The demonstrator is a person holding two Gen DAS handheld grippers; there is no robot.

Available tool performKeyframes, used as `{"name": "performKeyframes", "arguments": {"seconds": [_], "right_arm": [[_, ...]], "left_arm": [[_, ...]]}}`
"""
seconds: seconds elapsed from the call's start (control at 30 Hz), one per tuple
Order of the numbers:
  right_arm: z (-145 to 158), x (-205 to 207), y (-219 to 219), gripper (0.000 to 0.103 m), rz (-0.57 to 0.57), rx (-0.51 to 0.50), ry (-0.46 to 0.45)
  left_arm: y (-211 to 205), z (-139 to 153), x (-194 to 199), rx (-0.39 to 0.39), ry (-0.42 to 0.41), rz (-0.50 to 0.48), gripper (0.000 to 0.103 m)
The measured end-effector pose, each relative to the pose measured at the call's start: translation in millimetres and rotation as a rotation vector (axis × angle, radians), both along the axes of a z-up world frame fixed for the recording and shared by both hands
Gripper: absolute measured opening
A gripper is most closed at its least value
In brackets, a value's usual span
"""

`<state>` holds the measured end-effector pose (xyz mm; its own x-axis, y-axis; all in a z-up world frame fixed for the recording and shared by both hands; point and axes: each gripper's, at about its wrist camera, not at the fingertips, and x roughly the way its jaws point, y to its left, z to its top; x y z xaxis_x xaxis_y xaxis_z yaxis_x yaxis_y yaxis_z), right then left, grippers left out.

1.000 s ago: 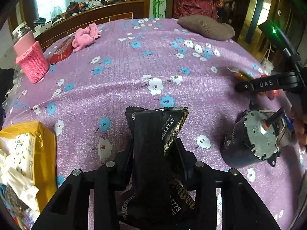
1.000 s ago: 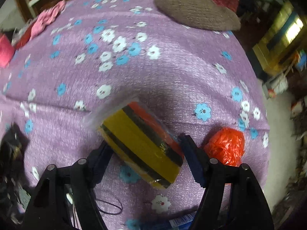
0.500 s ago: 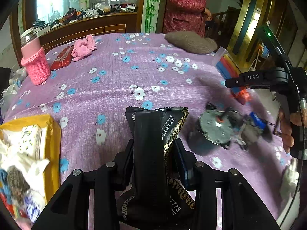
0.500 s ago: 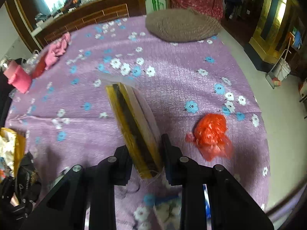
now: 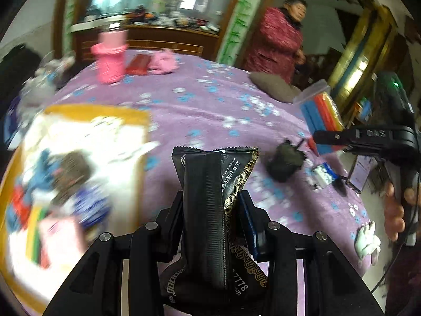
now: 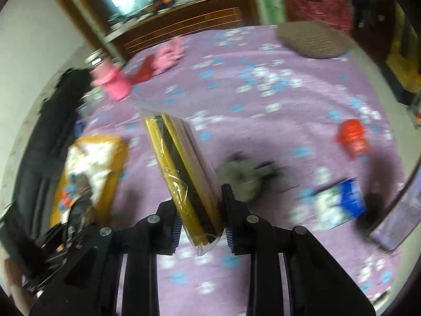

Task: Organize soft objects
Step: 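Carry the black bag and striped bag over the box with both grippers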

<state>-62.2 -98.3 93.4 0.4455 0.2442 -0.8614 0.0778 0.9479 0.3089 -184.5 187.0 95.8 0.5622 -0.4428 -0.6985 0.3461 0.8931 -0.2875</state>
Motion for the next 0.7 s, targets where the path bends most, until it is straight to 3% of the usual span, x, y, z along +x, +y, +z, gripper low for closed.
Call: {"name": "performKeyframes", "arguments": {"seconds": [0.23,0.43,0.7], "right_arm": [[-13.0,-3.5,98.4,0.025,0.176,0.130,0.023],[-37.4,-8.5,168.3,0.025,0.288,0.218,0.086],[-79.0,-13.7,229.1,0.025,0.330,0.308,0.191]], "left_arm": [[105.8,-7.4,-33.4,-0.031,0.028,0.191,0.039],[165.1,-22.6,-49.0,-0.025,0.067,0.323,0.039],[166.3,-41.3,-46.3,0.026,0.112,0.335,0.042]]}}
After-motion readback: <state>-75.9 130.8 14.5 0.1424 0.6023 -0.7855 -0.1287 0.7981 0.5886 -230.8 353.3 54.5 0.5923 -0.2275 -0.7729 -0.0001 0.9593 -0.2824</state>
